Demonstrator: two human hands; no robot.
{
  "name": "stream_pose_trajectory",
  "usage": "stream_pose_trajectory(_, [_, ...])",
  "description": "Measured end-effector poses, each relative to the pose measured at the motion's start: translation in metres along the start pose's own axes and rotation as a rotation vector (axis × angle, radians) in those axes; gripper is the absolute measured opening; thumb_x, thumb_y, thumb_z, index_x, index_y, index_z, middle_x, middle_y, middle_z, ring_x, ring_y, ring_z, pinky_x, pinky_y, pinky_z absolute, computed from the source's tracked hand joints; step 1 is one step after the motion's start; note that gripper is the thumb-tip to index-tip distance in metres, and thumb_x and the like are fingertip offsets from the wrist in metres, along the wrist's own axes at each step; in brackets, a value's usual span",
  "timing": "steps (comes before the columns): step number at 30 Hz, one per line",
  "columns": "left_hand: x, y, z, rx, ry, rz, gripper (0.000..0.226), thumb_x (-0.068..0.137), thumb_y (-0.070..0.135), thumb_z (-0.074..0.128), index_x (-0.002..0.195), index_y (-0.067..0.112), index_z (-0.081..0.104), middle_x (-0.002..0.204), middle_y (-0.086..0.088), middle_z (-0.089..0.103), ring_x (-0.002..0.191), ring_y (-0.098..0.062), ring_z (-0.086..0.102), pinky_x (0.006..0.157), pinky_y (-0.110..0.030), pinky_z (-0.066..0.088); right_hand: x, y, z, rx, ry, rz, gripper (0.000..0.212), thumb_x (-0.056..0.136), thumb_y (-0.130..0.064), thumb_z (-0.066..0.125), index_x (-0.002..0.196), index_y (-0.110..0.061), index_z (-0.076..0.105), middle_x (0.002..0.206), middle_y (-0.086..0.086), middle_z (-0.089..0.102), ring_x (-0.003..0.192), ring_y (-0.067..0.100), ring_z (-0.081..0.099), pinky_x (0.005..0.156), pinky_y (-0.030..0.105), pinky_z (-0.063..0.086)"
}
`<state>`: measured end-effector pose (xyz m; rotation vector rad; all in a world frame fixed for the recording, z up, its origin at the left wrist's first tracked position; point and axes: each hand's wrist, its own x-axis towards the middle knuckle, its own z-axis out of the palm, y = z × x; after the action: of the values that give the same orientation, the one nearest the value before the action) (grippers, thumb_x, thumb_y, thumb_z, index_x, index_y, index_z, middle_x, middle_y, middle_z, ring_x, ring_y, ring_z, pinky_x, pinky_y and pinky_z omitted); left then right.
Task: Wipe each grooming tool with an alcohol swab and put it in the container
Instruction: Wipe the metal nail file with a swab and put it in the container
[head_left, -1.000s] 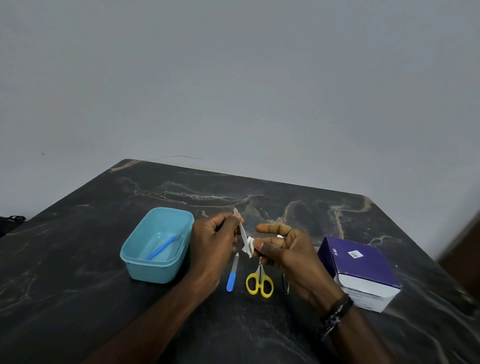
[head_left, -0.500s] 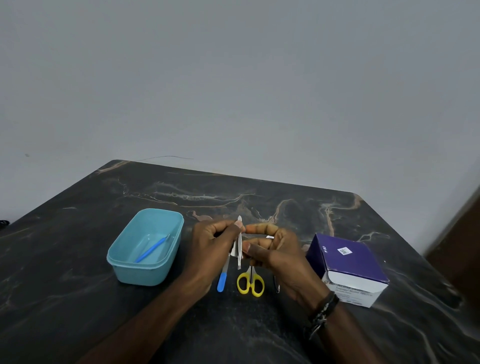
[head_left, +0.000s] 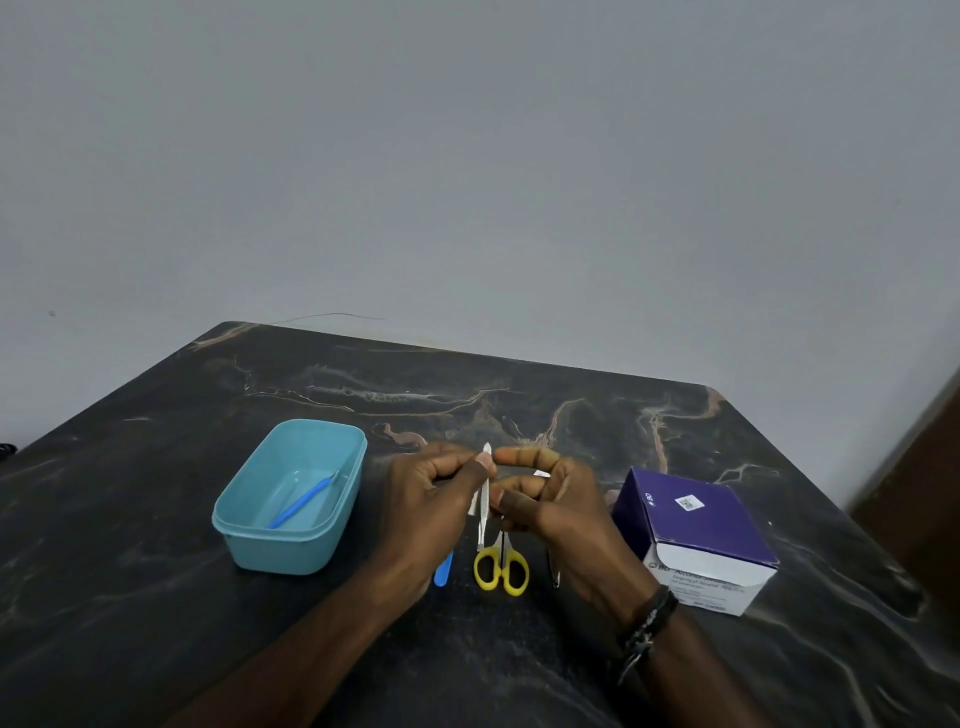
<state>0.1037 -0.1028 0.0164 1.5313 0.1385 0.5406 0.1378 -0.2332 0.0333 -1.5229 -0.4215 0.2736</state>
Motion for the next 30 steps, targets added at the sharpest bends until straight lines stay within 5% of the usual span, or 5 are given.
stream_pose_trajectory(8, [0.0057, -0.0015, -0.0034, -0.039, 0.047, -0.036, 0.017, 0.087, 0.017, 0.066, 0.073, 0.014, 0.076, 0.075, 0.002, 0.071, 0.081, -0.022, 0.069, 0.078, -0.049, 0.058, -0.0020, 0.0011, 0.0064, -0.043, -0.039, 0.002, 0.038, 0.080, 0.012, 0.067, 0.114, -0.002, 0.057, 0.070, 0.013, 0.072, 0.061, 0.020, 0.069, 0.060, 0.029, 0.055])
stream_pose_trajectory(16, [0.0008, 0.0004, -0.0018, -0.017, -0.013, -0.050, 0.016, 0.086, 0.018, 0.067, 0.074, 0.017, 0.077, 0.080, 0.001, 0.072, 0.078, -0.019, 0.071, 0.078, -0.049, 0.059, -0.0007, -0.0007, 0.0021, 0.021, 0.011, -0.001, 0.035, 0.083, 0.010, 0.065, 0.114, -0.002, 0.055, 0.062, 0.003, 0.071, 0.057, 0.011, 0.068, 0.054, 0.019, 0.051])
stream_pose_trajectory(21, [0.0039, -0.0006, -0.0025, -0.038, 0.053, -0.071, 0.014, 0.087, 0.020, 0.068, 0.078, 0.015, 0.077, 0.079, -0.001, 0.071, 0.077, -0.025, 0.071, 0.071, -0.055, 0.059, -0.0016, 0.0027, 0.0061, -0.025, -0.074, 0.018, 0.038, 0.080, 0.012, 0.067, 0.114, -0.001, 0.057, 0.073, 0.018, 0.072, 0.062, 0.022, 0.069, 0.059, 0.027, 0.055])
stream_pose_trajectory(30, [-0.0011, 0.0003, 0.0016, -0.006, -0.012, -0.044, 0.015, 0.087, 0.014, 0.066, 0.076, 0.013, 0.077, 0.077, -0.003, 0.073, 0.081, -0.022, 0.071, 0.079, -0.043, 0.058, 0.0016, 0.0037, 0.0015, 0.047, 0.064, -0.017, 0.034, 0.082, 0.012, 0.065, 0.112, 0.002, 0.057, 0.063, 0.007, 0.072, 0.055, 0.013, 0.068, 0.051, 0.020, 0.050])
